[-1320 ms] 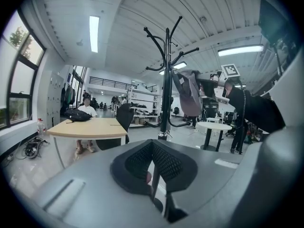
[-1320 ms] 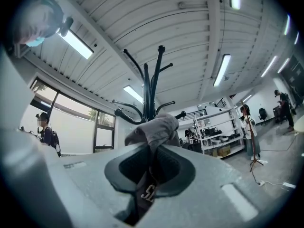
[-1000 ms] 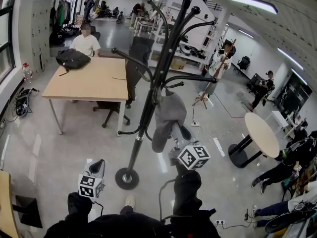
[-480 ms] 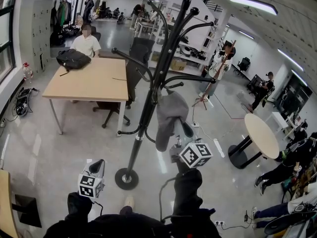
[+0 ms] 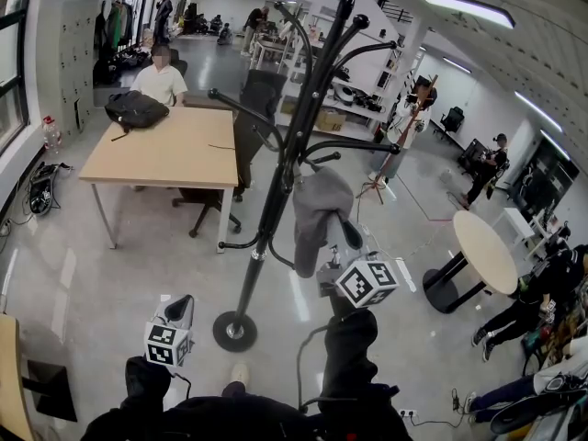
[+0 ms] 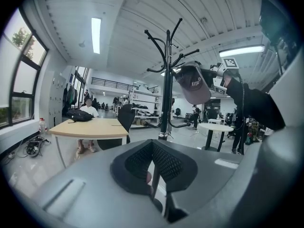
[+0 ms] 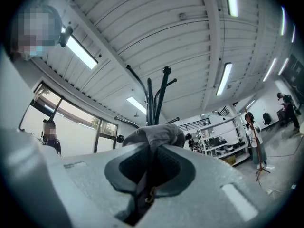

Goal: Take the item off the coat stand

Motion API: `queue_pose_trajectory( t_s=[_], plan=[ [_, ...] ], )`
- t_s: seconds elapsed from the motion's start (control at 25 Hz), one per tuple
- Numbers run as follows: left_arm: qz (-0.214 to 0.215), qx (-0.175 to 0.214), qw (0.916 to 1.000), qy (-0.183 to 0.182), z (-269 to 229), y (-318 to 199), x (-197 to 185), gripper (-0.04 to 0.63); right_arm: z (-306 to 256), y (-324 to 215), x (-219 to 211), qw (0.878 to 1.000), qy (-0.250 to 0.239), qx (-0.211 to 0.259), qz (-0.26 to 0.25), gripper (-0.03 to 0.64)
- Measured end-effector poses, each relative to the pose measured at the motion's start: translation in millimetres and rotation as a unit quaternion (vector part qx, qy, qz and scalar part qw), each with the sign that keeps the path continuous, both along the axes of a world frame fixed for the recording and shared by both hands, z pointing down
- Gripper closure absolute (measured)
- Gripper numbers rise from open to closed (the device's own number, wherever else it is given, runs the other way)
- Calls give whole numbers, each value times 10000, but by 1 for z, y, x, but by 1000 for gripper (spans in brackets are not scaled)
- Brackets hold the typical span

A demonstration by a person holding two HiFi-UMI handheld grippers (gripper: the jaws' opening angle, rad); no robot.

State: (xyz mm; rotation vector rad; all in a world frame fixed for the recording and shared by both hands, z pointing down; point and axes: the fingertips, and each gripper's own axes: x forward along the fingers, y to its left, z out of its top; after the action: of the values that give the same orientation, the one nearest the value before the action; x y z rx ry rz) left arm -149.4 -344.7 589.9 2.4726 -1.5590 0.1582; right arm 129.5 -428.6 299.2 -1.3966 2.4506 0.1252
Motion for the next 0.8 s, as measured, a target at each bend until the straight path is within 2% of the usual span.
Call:
queue_pose_trajectory(
  t_s=[0.8],
  plan=[
    [-8, 3, 10000, 27, 1, 2, -3, 593, -40, 11, -4, 9993, 66, 351, 48, 594]
  ],
)
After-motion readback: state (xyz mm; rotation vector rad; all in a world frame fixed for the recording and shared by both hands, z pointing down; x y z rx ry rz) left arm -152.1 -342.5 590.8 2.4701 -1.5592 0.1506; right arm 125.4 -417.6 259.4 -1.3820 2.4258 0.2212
